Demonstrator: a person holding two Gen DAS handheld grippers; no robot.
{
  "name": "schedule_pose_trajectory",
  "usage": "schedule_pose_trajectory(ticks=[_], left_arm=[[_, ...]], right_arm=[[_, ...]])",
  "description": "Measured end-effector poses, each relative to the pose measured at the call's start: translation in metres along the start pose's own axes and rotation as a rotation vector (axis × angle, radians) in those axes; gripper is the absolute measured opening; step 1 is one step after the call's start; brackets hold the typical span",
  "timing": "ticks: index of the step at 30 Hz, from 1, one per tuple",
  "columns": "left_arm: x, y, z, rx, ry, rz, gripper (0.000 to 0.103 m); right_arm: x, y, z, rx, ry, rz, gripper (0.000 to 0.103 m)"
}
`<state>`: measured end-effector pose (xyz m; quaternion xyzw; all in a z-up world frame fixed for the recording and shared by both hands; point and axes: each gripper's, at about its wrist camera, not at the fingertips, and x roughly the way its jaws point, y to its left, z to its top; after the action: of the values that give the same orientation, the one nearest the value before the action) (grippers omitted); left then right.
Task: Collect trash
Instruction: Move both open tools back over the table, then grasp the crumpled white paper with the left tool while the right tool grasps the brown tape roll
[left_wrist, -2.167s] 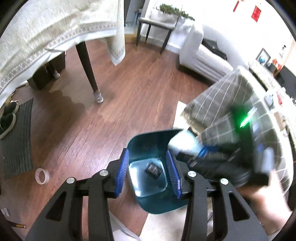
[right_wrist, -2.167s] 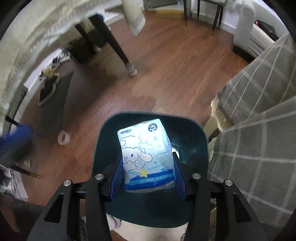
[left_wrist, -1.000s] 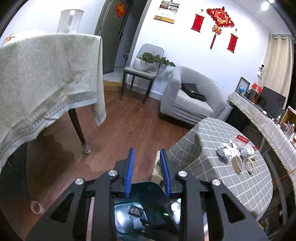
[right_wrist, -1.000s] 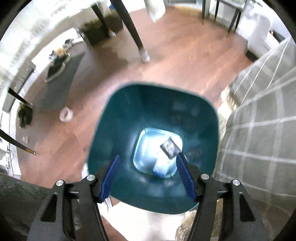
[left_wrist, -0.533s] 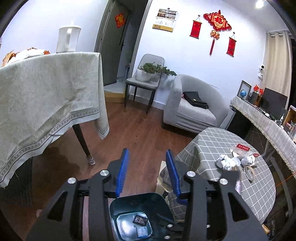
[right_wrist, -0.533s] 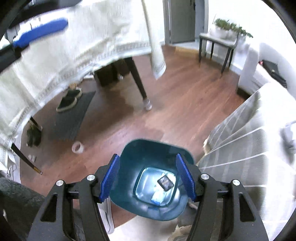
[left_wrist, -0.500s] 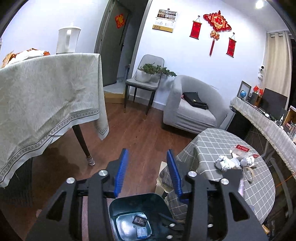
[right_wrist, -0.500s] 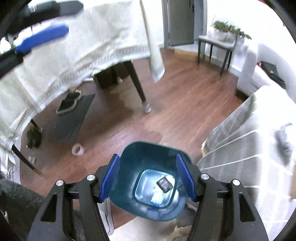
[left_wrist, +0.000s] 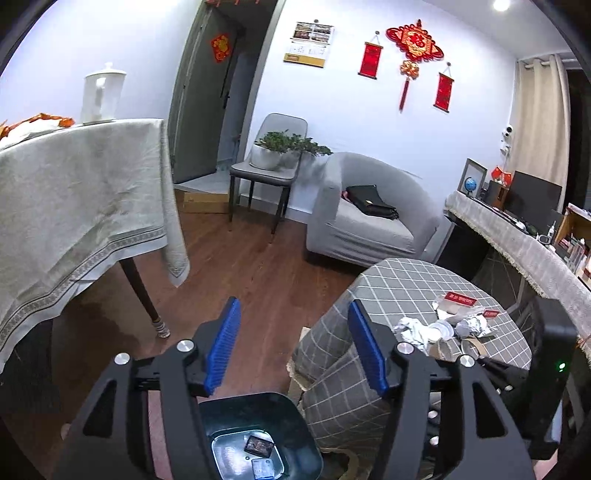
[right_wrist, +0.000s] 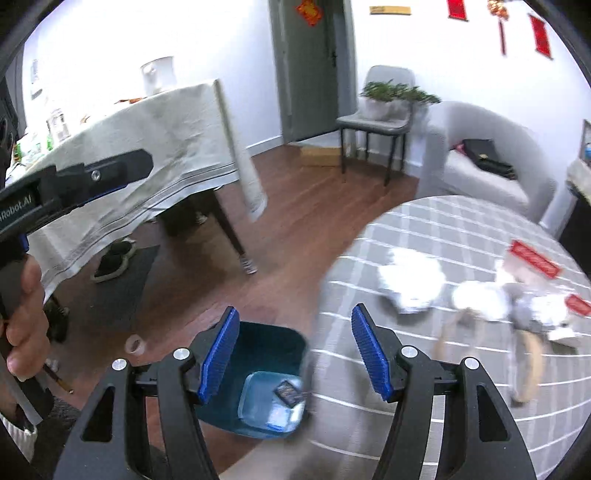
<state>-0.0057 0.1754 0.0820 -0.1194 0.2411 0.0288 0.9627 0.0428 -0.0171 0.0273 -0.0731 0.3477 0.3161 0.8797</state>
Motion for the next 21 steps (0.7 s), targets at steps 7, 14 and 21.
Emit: schedule_pose_trajectory(ticks=[7, 14, 21], left_arm=[[0.032, -0.034, -0.013, 0.045, 0.063, -0.017, 0.064], [0.059, -0.071, -0.028, 0.122, 0.115, -0.038, 0.064], [0.084, -0.101, -0.041, 0.157, 0.161, -0.094, 0.064]], right_arm=[[-0.015, -0.043, -0.011, 0.056, -0.023, -0.078, 0.064], [-0.033, -0.079, -0.02, 0.099, -0.044, -0.14, 0.064], [-0.049, -0.115, -0.034, 0.17, -0.063, -0.161, 0.064]])
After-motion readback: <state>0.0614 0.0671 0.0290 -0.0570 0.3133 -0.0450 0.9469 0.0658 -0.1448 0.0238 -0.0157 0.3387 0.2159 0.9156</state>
